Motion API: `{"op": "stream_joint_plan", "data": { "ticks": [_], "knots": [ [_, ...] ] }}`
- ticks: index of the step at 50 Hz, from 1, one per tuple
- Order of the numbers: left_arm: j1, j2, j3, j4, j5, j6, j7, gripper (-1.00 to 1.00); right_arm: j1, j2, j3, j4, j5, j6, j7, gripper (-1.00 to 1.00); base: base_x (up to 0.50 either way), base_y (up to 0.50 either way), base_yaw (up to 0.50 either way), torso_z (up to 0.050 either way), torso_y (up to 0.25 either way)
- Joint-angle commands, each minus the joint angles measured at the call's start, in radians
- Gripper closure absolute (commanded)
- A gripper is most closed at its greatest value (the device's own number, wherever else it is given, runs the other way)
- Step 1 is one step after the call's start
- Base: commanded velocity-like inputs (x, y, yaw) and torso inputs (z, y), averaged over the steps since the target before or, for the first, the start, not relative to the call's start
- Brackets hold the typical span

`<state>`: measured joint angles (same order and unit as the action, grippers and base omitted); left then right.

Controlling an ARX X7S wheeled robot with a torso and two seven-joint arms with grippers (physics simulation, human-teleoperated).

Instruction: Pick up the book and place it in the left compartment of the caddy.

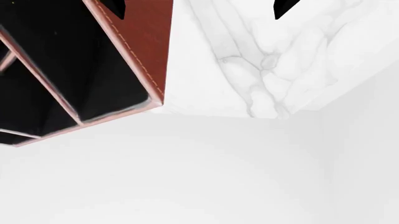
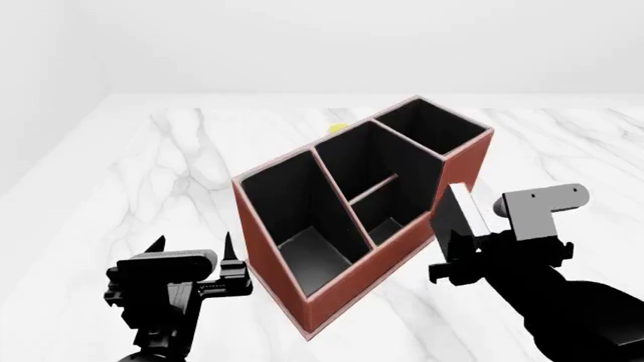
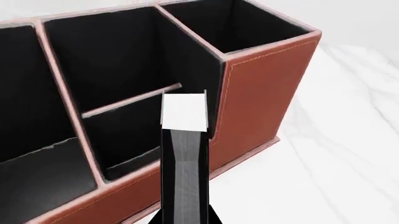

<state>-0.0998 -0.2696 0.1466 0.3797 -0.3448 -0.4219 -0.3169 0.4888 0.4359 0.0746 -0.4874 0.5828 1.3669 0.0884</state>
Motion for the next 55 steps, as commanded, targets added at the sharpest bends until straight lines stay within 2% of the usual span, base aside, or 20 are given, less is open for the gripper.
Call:
{"op": "stream_joint_plan", "data": {
  "ticks": [1,4,6,9,13,18,22,31,44,55],
  "knots": [
    [-0.002,0.02,-0.028,-0.003,0.026,0.008,0.005,-1.0,0.1,-0.05,0.025,-0.108,0.104,0.193,-0.047,1.0,0.0,0.0,0.0,0.0,0.0],
    [-0.003,0.019,-0.029,-0.002,0.023,0.007,0.004,-1.0,0.162,-0.031,0.002,-0.056,0.271,0.202,0.073,1.0,0.0,0.0,0.0,0.0,0.0],
    [-0.003,0.019,-0.029,-0.004,0.023,0.01,0.003,-1.0,0.234,0.005,-0.036,0.029,0.509,0.202,0.243,1.0,0.0,0.0,0.0,0.0,0.005],
    [-0.003,0.018,-0.027,-0.006,0.023,0.011,0.002,-1.0,0.316,0.021,-0.093,0.09,0.714,0.2,0.412,1.0,0.0,0.0,0.0,0.0,0.0],
    [-0.002,0.017,-0.027,-0.011,0.023,0.016,0.0,-1.0,0.422,0.015,-0.157,0.143,0.922,0.194,0.583,1.0,0.0,0.0,0.0,0.0,0.002],
    [-0.003,0.016,-0.026,-0.01,0.022,0.015,-0.001,-1.0,0.52,0.001,-0.224,0.191,1.043,0.174,0.688,1.0,0.0,0.0,0.0,0.0,0.0],
    [-0.004,0.016,-0.025,-0.014,0.021,0.018,-0.002,-1.0,0.537,-0.011,-0.265,0.217,0.997,0.151,0.643,1.0,0.0,0.0,0.0,0.0,0.003],
    [-0.006,0.014,-0.024,-0.02,0.017,0.022,-0.005,-1.0,0.584,-0.042,-0.44,0.332,0.739,0.052,0.393,1.0,0.0,0.0,0.0,0.0,0.001],
    [-0.007,0.007,-0.026,-0.016,0.008,0.02,-0.009,-1.0,0.633,-0.108,-0.632,0.532,0.519,-0.113,0.181,1.0,0.0,0.0,0.0,0.0,0.001],
    [-0.008,0.003,-0.023,-0.021,0.006,0.025,-0.01,-1.0,0.624,-0.167,-0.714,0.664,0.427,-0.224,0.093,1.0,0.0,0.0,0.0,0.0,0.001]
  ]
}}
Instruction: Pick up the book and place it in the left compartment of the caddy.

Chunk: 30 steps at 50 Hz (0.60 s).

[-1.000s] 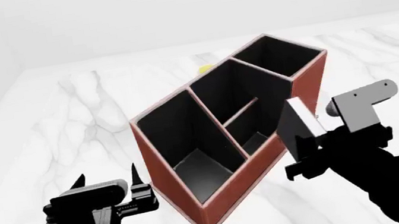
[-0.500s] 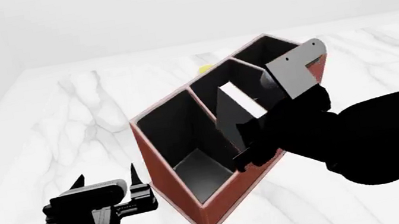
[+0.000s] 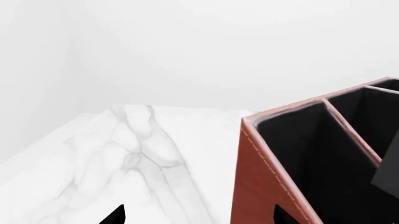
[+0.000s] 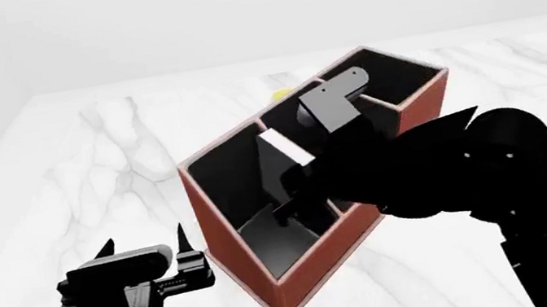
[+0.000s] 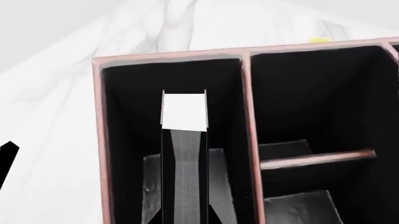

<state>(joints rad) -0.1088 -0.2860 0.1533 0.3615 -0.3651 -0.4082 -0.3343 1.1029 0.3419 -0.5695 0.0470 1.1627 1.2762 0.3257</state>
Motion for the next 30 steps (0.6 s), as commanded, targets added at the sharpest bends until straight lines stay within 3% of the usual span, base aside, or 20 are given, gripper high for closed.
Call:
{"op": "stream_joint_plan", "data": {
  "ticks": [1,30],
  "knots": [
    [0.001,0.018,-0.031,-0.003,0.026,0.012,0.007,-1.0,0.008,-0.074,-0.074,0.134,-0.158,-0.14,-0.148,1.0,0.0,0.0,0.0,0.0,0.01],
    [-0.001,0.01,-0.023,-0.001,0.015,0.015,-0.002,-1.0,-0.035,-0.136,-0.175,0.255,-0.268,-0.295,-0.229,1.0,0.0,0.0,0.0,0.001,0.001]
  ]
}}
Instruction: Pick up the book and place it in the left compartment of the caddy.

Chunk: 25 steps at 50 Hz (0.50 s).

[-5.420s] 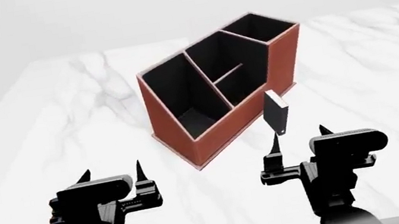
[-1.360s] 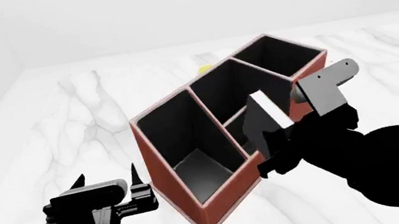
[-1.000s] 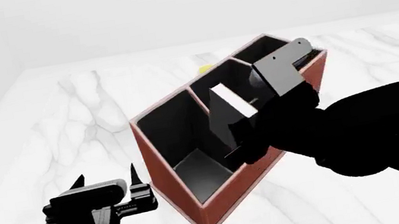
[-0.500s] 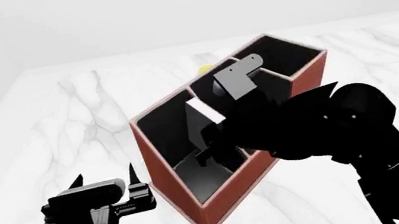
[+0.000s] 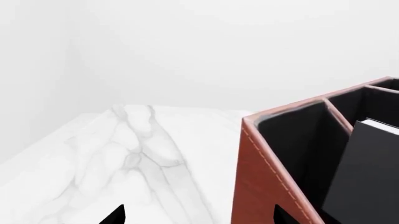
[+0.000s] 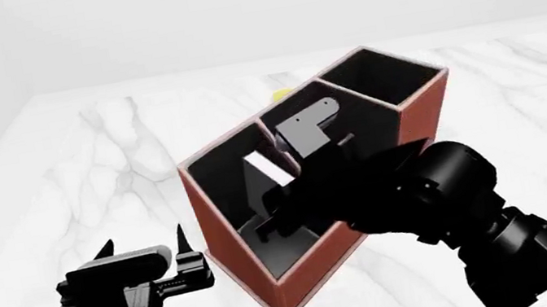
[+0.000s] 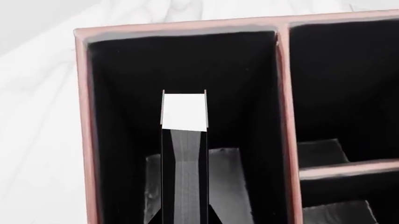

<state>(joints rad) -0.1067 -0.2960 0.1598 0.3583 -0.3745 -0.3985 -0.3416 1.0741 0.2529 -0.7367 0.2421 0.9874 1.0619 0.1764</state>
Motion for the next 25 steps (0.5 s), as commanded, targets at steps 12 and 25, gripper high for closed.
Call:
{"op": "stream_joint_plan", "data": {
  "ticks": [12,25],
  "knots": [
    [0.0,0.016,-0.028,0.003,0.021,0.01,0.002,-1.0,-0.009,-0.065,-0.038,0.124,-0.128,-0.132,-0.116,1.0,0.0,0.0,0.0,0.0,0.002],
    [0.004,0.014,-0.024,-0.001,0.02,0.018,-0.002,-1.0,-0.018,-0.085,-0.072,0.21,-0.161,-0.18,-0.158,1.0,0.0,0.0,0.0,0.0,0.001]
  ]
}}
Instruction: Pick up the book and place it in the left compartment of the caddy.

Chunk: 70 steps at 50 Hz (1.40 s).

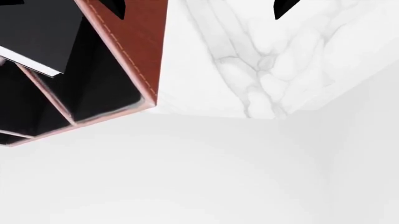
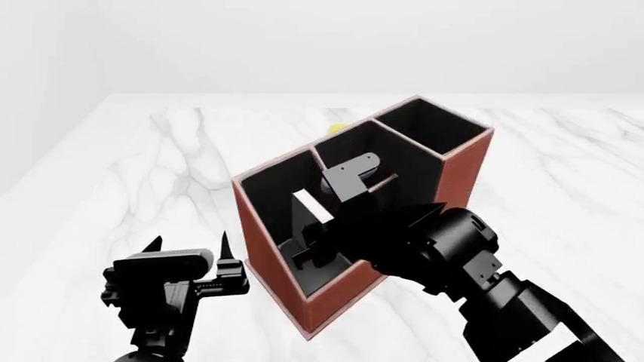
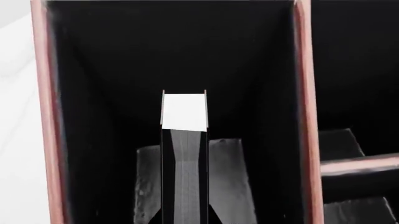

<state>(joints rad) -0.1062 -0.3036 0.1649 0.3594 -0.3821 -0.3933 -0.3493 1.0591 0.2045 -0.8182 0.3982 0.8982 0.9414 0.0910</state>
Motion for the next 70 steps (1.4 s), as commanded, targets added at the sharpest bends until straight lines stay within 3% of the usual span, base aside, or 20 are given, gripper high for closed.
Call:
{"op": "stream_joint_plan", "data": {
  "ticks": [1,37,38,62,70],
  "knots": [
    [0.004,0.021,-0.029,-0.003,0.028,0.013,0.005,-1.0,-0.004,-0.038,0.008,0.062,-0.074,-0.064,-0.076,1.0,0.0,0.0,0.0,0.0,0.0],
    [0.002,0.008,-0.025,0.005,0.013,0.014,-0.009,-1.0,-0.005,-0.05,-0.018,0.115,-0.085,-0.096,-0.098,1.0,0.0,0.0,0.0,0.0,0.001],
    [0.002,0.007,-0.025,0.004,0.013,0.015,-0.009,-1.0,-0.005,-0.05,-0.019,0.117,-0.084,-0.094,-0.101,-1.0,0.0,0.0,0.0,0.0,0.0],
    [0.004,0.001,-0.02,0.0,0.008,0.025,-0.015,-1.0,0.001,-0.038,-0.019,0.083,-0.071,-0.084,-0.086,-1.0,0.0,0.0,0.0,0.0,0.0],
    [0.007,-0.002,-0.018,0.007,0.005,0.024,-0.019,-1.0,0.018,0.05,0.079,-0.148,0.005,0.005,0.077,-1.0,0.0,0.0,0.0,0.0,0.0]
  ]
}}
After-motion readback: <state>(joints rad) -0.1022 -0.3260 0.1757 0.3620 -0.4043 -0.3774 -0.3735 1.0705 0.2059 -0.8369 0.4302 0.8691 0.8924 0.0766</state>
